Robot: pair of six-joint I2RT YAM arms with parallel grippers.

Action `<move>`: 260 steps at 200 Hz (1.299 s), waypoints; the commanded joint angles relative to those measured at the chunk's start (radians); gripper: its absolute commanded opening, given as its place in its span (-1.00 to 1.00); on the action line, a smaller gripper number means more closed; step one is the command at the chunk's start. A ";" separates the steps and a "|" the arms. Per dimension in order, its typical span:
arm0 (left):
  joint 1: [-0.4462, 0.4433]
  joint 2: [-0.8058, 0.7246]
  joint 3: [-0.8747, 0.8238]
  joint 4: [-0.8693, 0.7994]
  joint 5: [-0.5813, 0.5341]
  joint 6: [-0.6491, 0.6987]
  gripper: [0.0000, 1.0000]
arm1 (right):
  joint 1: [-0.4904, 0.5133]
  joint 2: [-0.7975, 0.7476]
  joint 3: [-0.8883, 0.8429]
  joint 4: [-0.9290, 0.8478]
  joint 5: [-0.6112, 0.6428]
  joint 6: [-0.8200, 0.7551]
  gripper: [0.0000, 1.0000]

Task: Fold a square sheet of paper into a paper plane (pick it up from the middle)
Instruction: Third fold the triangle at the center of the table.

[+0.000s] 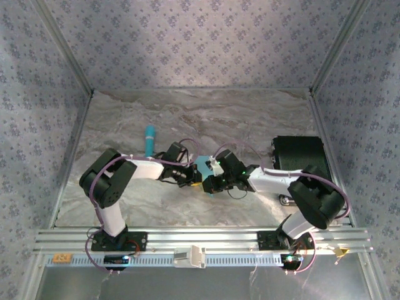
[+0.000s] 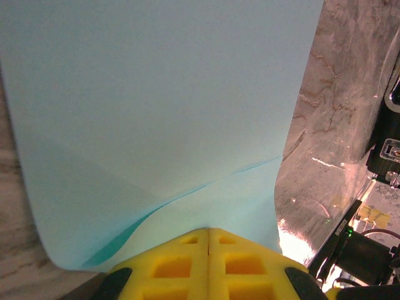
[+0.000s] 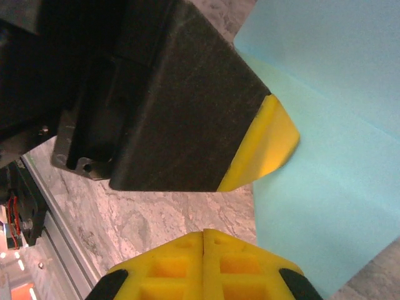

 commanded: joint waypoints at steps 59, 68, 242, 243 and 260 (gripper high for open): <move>-0.008 0.036 0.008 -0.062 -0.033 0.026 -1.00 | 0.018 0.112 0.085 -0.072 0.030 -0.009 -0.90; -0.007 0.036 0.010 -0.063 -0.033 0.025 -1.00 | 0.019 0.118 0.080 -0.079 0.035 -0.011 -0.89; 0.002 0.054 0.012 -0.085 -0.045 0.040 -1.00 | 0.039 -0.017 -0.140 -0.004 0.038 0.085 -0.83; 0.002 0.054 0.012 -0.085 -0.044 0.040 -1.00 | 0.039 -0.018 -0.142 -0.003 0.038 0.086 -0.83; 0.002 0.053 0.012 -0.084 -0.043 0.040 -1.00 | 0.044 -0.042 -0.170 -0.008 0.043 0.111 -0.83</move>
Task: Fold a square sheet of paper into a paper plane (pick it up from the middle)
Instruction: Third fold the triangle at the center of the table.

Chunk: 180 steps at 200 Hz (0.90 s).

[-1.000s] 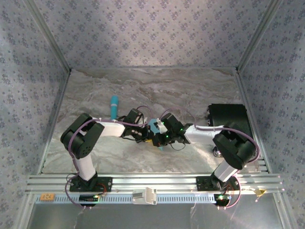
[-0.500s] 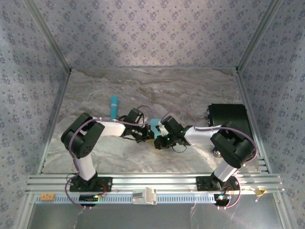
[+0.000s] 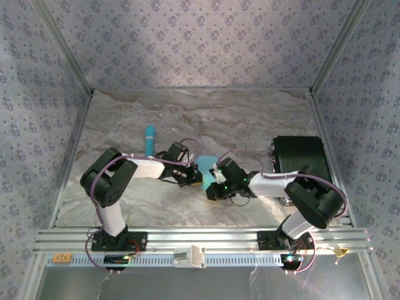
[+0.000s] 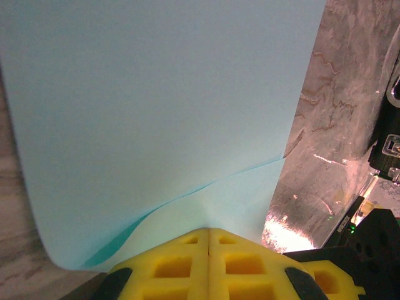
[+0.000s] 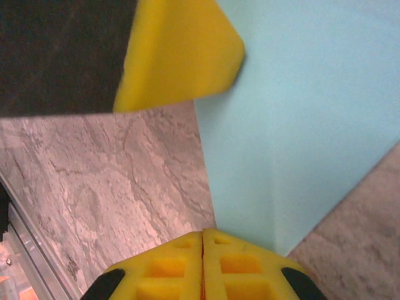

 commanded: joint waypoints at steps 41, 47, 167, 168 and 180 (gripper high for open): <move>0.002 0.027 -0.006 -0.061 -0.043 0.019 -1.00 | 0.018 -0.121 -0.047 -0.098 0.004 0.062 -0.82; 0.002 0.024 -0.006 -0.059 -0.042 0.021 -1.00 | 0.019 -0.139 -0.037 -0.106 0.006 0.061 -0.82; -0.002 0.020 -0.008 -0.045 -0.041 0.020 -1.00 | -0.020 0.112 0.092 -0.052 0.002 0.092 -0.82; -0.001 0.020 -0.008 -0.045 -0.042 0.021 -1.00 | -0.019 0.113 0.089 -0.051 0.001 0.093 -0.82; -0.001 0.020 -0.009 -0.048 -0.048 0.020 -1.00 | -0.015 0.093 0.049 -0.043 -0.001 0.103 -0.83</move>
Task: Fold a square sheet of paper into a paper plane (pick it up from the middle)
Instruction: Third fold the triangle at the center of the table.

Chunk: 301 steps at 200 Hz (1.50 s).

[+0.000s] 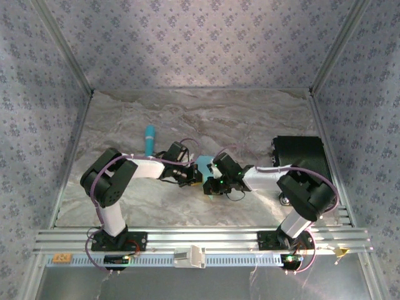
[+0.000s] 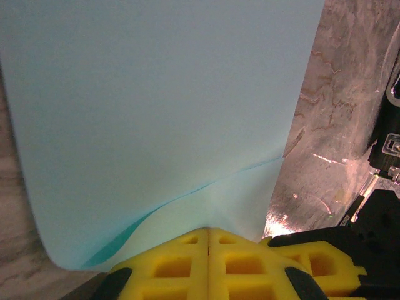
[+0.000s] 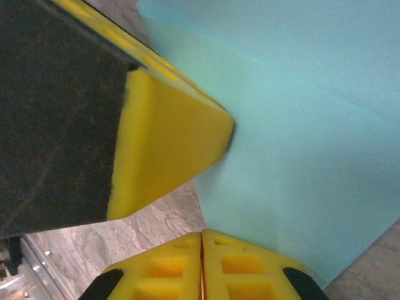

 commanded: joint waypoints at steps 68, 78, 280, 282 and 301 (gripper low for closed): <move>0.000 0.039 -0.011 -0.049 -0.063 0.005 -1.00 | 0.028 -0.152 -0.185 -0.056 -0.002 0.039 -0.83; 0.000 0.037 -0.013 -0.047 -0.062 0.003 -1.00 | 0.029 -0.176 -0.186 -0.090 0.007 0.029 -0.83; -0.056 -0.069 -0.066 0.051 -0.150 -0.093 -1.00 | -0.020 -0.027 -0.091 0.011 0.002 0.077 -1.00; -0.056 -0.070 -0.064 0.055 -0.146 -0.089 -0.99 | -0.022 -0.026 -0.091 0.008 0.002 0.075 -1.00; -0.059 -0.091 -0.034 0.083 -0.085 -0.043 -0.85 | -0.030 -0.019 -0.099 0.007 0.003 0.078 -1.00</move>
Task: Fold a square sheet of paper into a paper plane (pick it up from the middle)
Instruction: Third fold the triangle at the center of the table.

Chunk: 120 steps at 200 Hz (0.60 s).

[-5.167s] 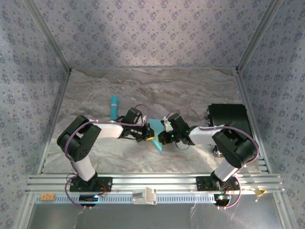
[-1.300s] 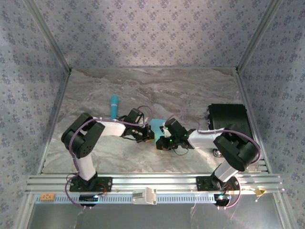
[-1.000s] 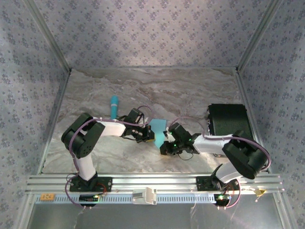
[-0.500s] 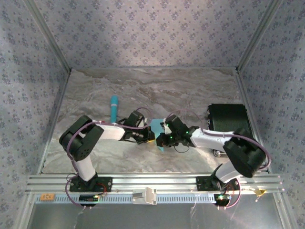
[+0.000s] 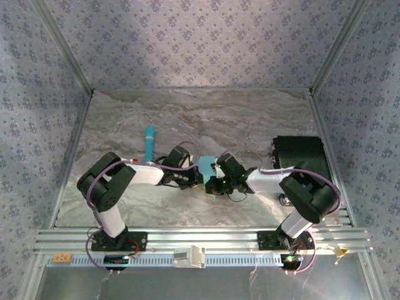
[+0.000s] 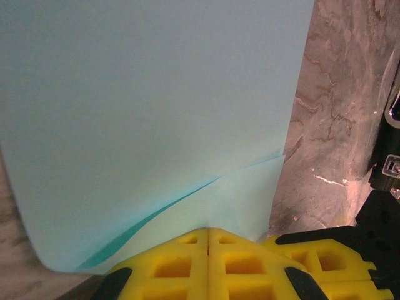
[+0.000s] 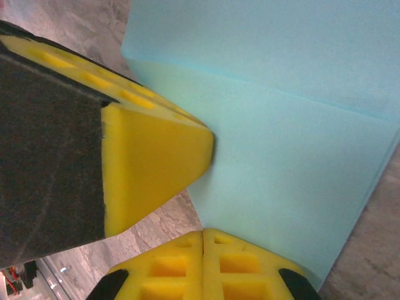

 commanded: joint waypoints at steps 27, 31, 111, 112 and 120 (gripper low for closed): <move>-0.005 -0.087 0.036 -0.083 -0.039 0.059 -0.83 | -0.014 0.001 -0.045 -0.063 0.005 0.019 -1.00; -0.005 -0.086 0.031 -0.082 -0.044 0.050 -0.85 | -0.017 0.001 -0.045 -0.063 0.005 0.019 -1.00; 0.005 0.006 0.015 -0.055 -0.069 0.008 -1.00 | -0.025 0.000 -0.061 -0.056 0.006 0.023 -1.00; 0.006 0.007 0.015 -0.055 -0.070 0.010 -1.00 | -0.025 -0.001 -0.061 -0.056 0.006 0.022 -1.00; 0.014 0.010 0.015 -0.061 -0.082 0.020 -1.00 | -0.027 -0.001 -0.064 -0.056 0.006 0.022 -1.00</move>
